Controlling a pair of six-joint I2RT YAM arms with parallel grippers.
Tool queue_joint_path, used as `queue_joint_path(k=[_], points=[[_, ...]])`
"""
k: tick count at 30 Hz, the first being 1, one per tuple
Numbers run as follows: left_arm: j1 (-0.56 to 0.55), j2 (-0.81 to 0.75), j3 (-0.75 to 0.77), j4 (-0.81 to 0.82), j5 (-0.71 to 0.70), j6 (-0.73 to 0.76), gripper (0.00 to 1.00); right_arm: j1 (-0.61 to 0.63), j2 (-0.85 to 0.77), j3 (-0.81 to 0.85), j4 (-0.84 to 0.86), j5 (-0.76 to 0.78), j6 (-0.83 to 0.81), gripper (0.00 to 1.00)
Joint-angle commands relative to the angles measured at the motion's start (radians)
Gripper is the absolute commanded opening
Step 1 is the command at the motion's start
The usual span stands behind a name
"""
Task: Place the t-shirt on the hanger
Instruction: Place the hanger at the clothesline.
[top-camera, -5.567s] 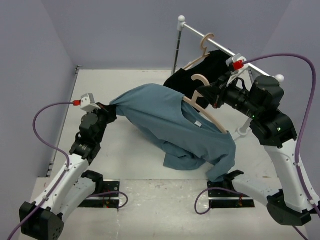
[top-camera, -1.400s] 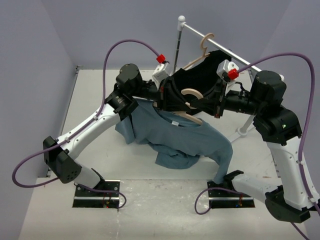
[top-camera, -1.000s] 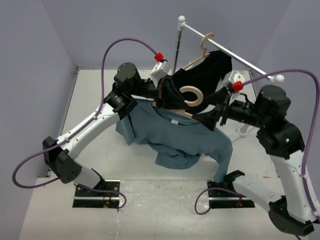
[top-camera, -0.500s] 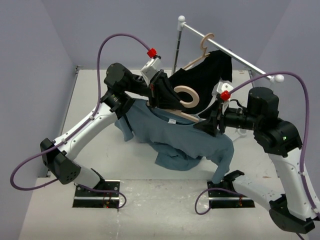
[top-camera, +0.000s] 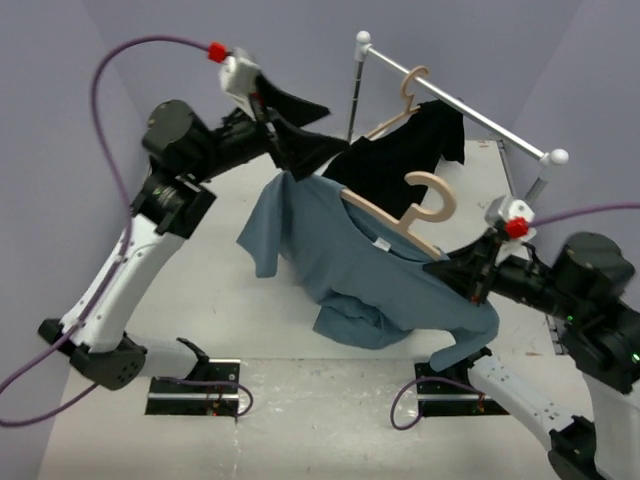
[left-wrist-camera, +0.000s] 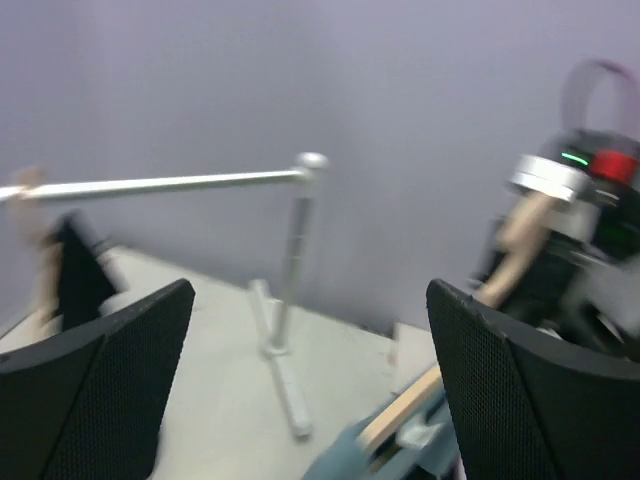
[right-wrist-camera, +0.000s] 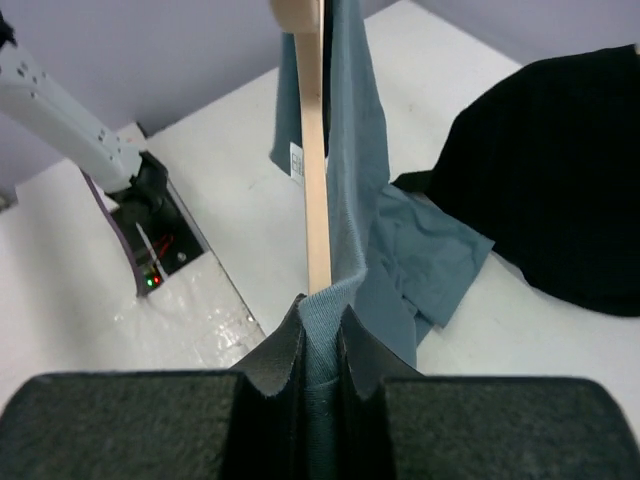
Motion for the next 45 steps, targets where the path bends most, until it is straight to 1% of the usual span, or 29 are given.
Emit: queue_joint_path(k=[1, 2, 3, 4, 5, 9, 13, 15, 17, 19, 20, 21, 22, 26, 29, 32, 34, 38, 42, 45], points=[[0.046, -0.268, -0.032, -0.265, -0.863, 0.117, 1.00, 0.001, -0.073, 0.187, -0.151, 0.216, 0.172, 0.00], [0.047, -0.289, -0.045, -0.267, -0.964, 0.123, 1.00, 0.001, -0.073, 0.232, -0.172, 0.258, 0.185, 0.00], [0.047, -0.313, -0.062, -0.267, -1.001, 0.134, 1.00, 0.001, -0.066, 0.274, -0.208, 0.293, 0.191, 0.00], [0.046, -0.357, -0.088, -0.273, -1.023, 0.160, 1.00, 0.001, -0.058, 0.353, -0.287, 0.326, 0.196, 0.00], [0.046, -0.393, -0.102, -0.299, -1.037, 0.174, 1.00, 0.013, -0.057, 0.406, -0.335, 0.391, 0.214, 0.00], [0.046, -0.456, -0.177, -0.361, -1.056, 0.197, 1.00, 0.039, -0.070, 0.511, -0.431, 0.585, 0.299, 0.00], [0.046, -0.512, -0.282, -0.423, -1.028, 0.207, 1.00, 0.041, -0.052, 0.410, -0.516, 0.676, 0.369, 0.00], [0.047, -0.524, -0.336, -0.437, -1.015, 0.210, 1.00, 0.041, -0.044, 0.292, -0.506, 0.712, 0.417, 0.00], [0.046, -0.542, -0.379, -0.449, -1.004, 0.216, 1.00, 0.041, -0.039, 0.197, -0.417, 0.745, 0.463, 0.00], [0.046, -0.549, -0.417, -0.472, -0.977, 0.223, 1.00, 0.041, -0.005, 0.097, -0.355, 0.861, 0.545, 0.00], [0.046, -0.549, -0.426, -0.485, -0.962, 0.224, 1.00, 0.041, -0.001, 0.095, -0.352, 0.866, 0.549, 0.00], [0.047, -0.547, -0.439, -0.505, -0.942, 0.233, 1.00, 0.040, 0.063, 0.063, -0.315, 0.925, 0.603, 0.00], [0.046, -0.551, -0.448, -0.528, -0.922, 0.242, 1.00, 0.041, 0.103, 0.048, -0.288, 0.950, 0.635, 0.00], [0.046, -0.591, -0.503, -0.571, -0.926, 0.292, 1.00, 0.041, 0.213, 0.043, -0.165, 1.024, 0.800, 0.00], [0.047, -0.645, -0.535, -0.594, -0.932, 0.325, 1.00, 0.035, 0.257, 0.068, -0.054, 1.080, 0.841, 0.00], [0.046, -0.684, -0.578, -0.603, -0.930, 0.352, 1.00, 0.008, 0.388, 0.167, -0.057, 1.128, 0.839, 0.00], [0.042, -0.708, -0.607, -0.592, -0.938, 0.360, 1.00, -0.013, 0.491, 0.254, -0.083, 1.160, 0.831, 0.00], [0.038, -0.738, -0.655, -0.563, -0.907, 0.357, 1.00, -0.029, 0.671, 0.411, -0.230, 1.247, 0.831, 0.00], [0.038, -0.739, -0.669, -0.544, -0.869, 0.355, 1.00, -0.032, 0.750, 0.466, -0.293, 1.327, 0.874, 0.00], [0.038, -0.731, -0.670, -0.539, -0.845, 0.355, 1.00, -0.057, 0.759, 0.423, -0.280, 1.344, 0.911, 0.00]])
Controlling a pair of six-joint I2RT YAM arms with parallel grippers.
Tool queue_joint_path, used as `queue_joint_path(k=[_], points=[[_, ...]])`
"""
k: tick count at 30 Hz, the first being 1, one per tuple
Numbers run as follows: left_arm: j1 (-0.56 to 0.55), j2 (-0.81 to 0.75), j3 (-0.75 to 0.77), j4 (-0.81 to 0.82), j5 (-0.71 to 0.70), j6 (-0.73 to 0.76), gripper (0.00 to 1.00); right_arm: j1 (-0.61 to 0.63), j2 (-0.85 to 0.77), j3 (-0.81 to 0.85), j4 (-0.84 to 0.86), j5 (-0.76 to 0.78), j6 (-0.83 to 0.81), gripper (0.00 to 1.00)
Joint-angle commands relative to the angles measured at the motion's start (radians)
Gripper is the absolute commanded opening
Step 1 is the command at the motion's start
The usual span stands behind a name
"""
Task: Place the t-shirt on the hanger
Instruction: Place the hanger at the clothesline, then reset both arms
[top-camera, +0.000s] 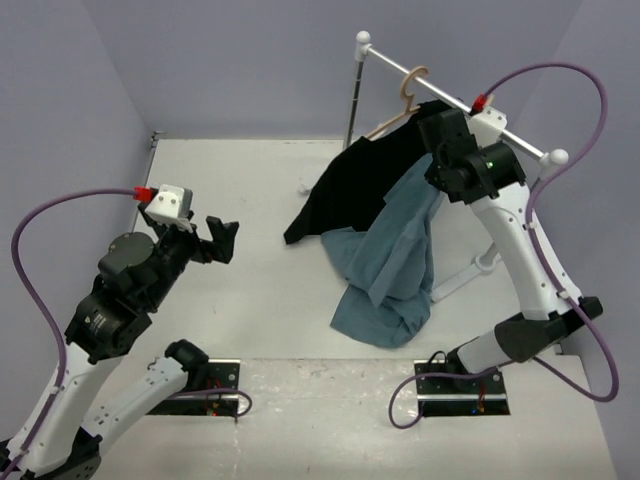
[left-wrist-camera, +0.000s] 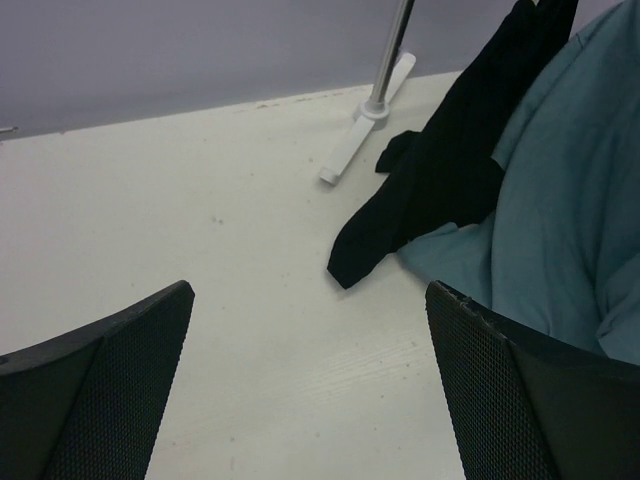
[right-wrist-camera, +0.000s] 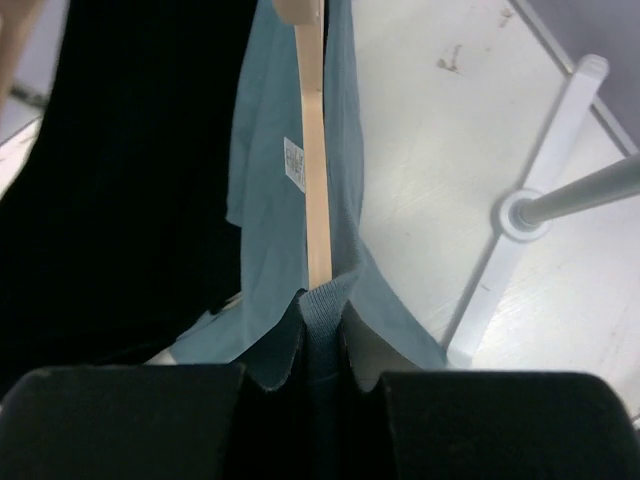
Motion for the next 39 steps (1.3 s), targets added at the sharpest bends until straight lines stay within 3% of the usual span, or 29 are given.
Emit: queue_joint_path(k=[1, 13, 14, 15, 16, 17, 18, 22, 27, 30, 35, 39], points=[[-0.006, 0.008, -0.009, 0.038, 0.061, 0.025, 1.00, -0.036, -0.012, -0.012, 0.010, 0.142, 0.089, 0.00], [-0.006, 0.035, -0.087, 0.095, 0.020, -0.002, 1.00, -0.027, -0.084, -0.357, 0.252, 0.124, 0.142, 0.02], [-0.006, 0.051, -0.095, 0.100, -0.031, -0.017, 1.00, -0.024, -0.088, -0.366, 0.267, 0.112, 0.147, 0.12], [-0.006, 0.061, -0.101, 0.105, -0.064, -0.026, 1.00, -0.021, -0.093, -0.371, 0.283, 0.095, 0.125, 0.31], [-0.007, 0.076, -0.105, 0.107, -0.125, -0.037, 1.00, -0.013, -0.100, -0.372, 0.296, 0.088, 0.111, 0.64], [-0.006, 0.088, -0.110, 0.107, -0.164, -0.055, 1.00, -0.007, -0.117, -0.367, 0.305, 0.081, 0.095, 0.89], [-0.006, 0.098, -0.117, 0.109, -0.214, -0.077, 1.00, -0.001, -0.133, -0.364, 0.314, 0.079, 0.081, 0.99], [0.008, 0.136, -0.153, 0.138, -0.394, -0.136, 1.00, 0.005, -0.304, -0.411, 0.384, 0.018, -0.028, 0.99], [0.110, 0.140, -0.182, 0.142, -0.358, -0.205, 1.00, 0.007, -0.627, -0.595, 0.501, -0.165, -0.243, 0.99], [0.120, 0.107, -0.205, 0.132, -0.387, -0.206, 1.00, 0.007, -0.755, -0.657, 0.464, -0.251, -0.345, 0.99], [0.121, -0.005, -0.261, 0.072, -0.470, -0.209, 1.00, 0.007, -0.911, -0.704, 0.329, -0.205, -0.449, 0.99], [0.121, -0.123, -0.326, 0.084, -0.476, -0.186, 1.00, 0.005, -1.037, -0.741, 0.316, -0.217, -0.525, 0.99]])
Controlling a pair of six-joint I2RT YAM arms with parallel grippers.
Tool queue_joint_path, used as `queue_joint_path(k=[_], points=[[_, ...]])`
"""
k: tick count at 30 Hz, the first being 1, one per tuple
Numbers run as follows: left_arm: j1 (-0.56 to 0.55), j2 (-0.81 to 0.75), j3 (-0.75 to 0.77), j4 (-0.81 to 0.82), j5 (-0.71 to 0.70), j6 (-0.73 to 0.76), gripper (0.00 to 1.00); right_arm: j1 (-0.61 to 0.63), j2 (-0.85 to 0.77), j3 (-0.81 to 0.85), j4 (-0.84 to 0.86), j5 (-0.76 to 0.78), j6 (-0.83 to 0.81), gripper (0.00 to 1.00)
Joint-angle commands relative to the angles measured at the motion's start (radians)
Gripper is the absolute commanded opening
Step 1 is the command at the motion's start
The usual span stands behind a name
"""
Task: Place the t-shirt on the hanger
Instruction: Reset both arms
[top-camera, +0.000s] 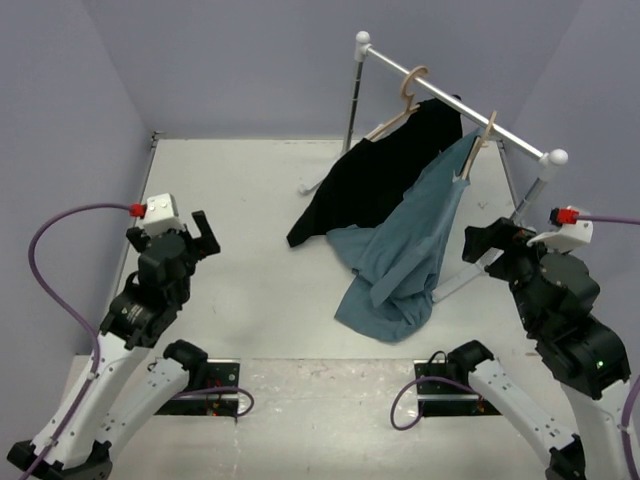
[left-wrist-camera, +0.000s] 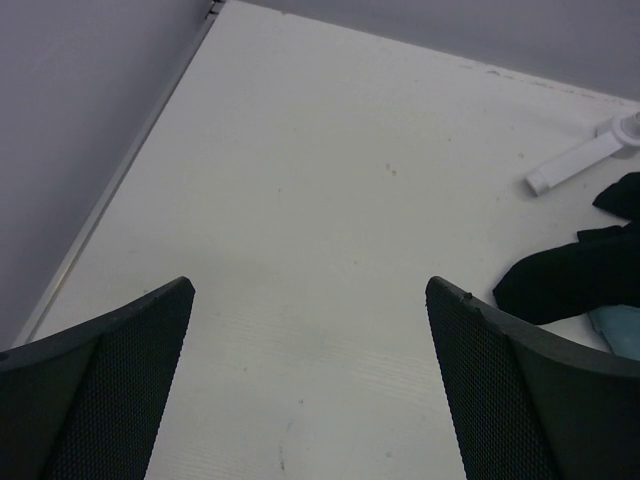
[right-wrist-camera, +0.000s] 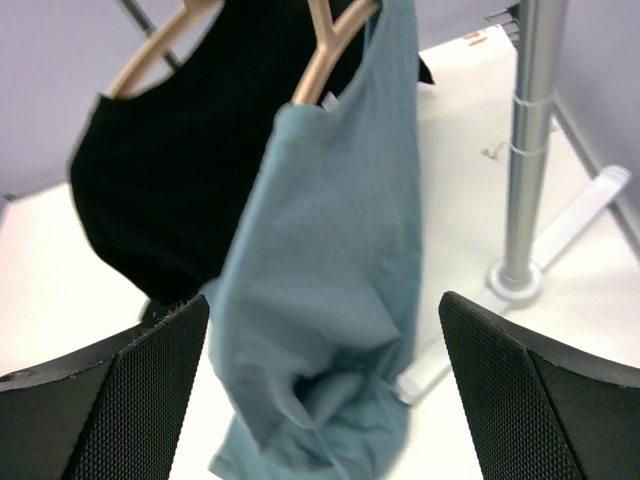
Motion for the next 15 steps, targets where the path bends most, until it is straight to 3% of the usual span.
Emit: queue_joint_path(k=[1, 7, 15], points=[[0.006, -0.127, -0.064, 0.023, -0.060, 0.003, 1.00, 0.001, -0.105, -0.044, -0.044, -0.029, -0.146, 0.99], [0.007, -0.246, -0.119, 0.055, -0.036, 0.033, 1.00, 0.002, -0.208, -0.086, -0.060, -0.004, -0.180, 0.99], [0.006, -0.256, -0.149, 0.070, 0.001, 0.042, 1.00, 0.002, -0.266, -0.128, -0.067, 0.027, -0.147, 0.99]])
